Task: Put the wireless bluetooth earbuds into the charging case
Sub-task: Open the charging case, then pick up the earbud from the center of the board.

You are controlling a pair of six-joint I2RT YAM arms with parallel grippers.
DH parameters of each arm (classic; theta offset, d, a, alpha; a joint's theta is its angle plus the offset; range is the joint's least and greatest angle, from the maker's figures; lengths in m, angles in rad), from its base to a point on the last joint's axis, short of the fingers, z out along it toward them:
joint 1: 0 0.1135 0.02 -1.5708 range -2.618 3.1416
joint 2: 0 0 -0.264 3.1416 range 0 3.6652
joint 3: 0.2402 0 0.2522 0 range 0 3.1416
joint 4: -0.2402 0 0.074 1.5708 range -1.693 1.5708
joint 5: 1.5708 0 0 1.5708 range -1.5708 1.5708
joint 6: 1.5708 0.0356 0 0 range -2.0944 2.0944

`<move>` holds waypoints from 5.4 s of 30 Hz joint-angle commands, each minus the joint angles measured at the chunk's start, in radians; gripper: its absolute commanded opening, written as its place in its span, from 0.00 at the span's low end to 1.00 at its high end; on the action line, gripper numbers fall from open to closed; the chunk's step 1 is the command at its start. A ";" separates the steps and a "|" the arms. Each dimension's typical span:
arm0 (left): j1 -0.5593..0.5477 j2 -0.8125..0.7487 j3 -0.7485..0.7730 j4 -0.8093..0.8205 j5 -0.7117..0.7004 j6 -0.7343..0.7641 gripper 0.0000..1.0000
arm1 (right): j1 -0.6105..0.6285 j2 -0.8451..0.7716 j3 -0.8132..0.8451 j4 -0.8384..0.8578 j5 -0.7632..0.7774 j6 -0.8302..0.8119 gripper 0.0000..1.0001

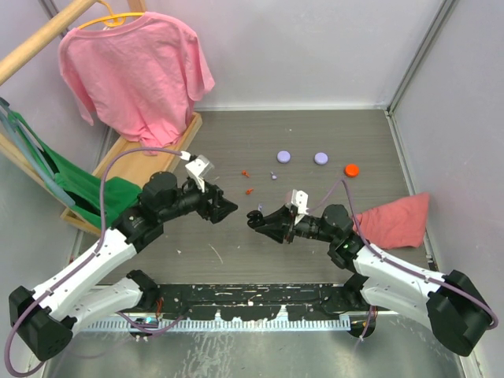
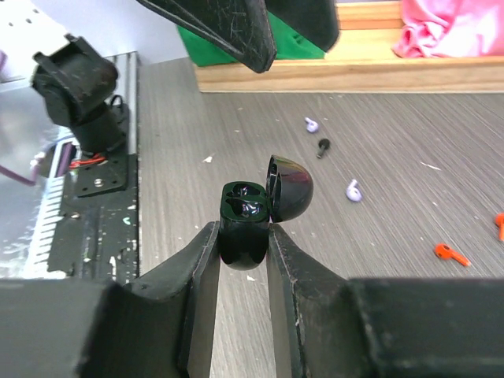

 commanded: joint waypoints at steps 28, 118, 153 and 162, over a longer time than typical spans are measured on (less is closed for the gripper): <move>0.210 0.451 0.097 -0.245 -0.586 -0.294 0.59 | 0.003 -0.090 -0.310 0.574 0.376 -0.037 0.01; 0.324 0.785 0.207 -0.304 -0.439 -0.253 0.35 | 0.002 -0.077 -0.288 0.525 0.318 -0.028 0.01; 0.110 0.346 0.065 -0.123 -0.529 -0.172 0.10 | 0.002 0.139 -0.140 0.535 0.230 -0.085 0.01; -0.032 0.130 0.025 -0.006 -0.573 -0.178 0.10 | 0.003 0.250 -0.098 0.674 0.225 -0.133 0.01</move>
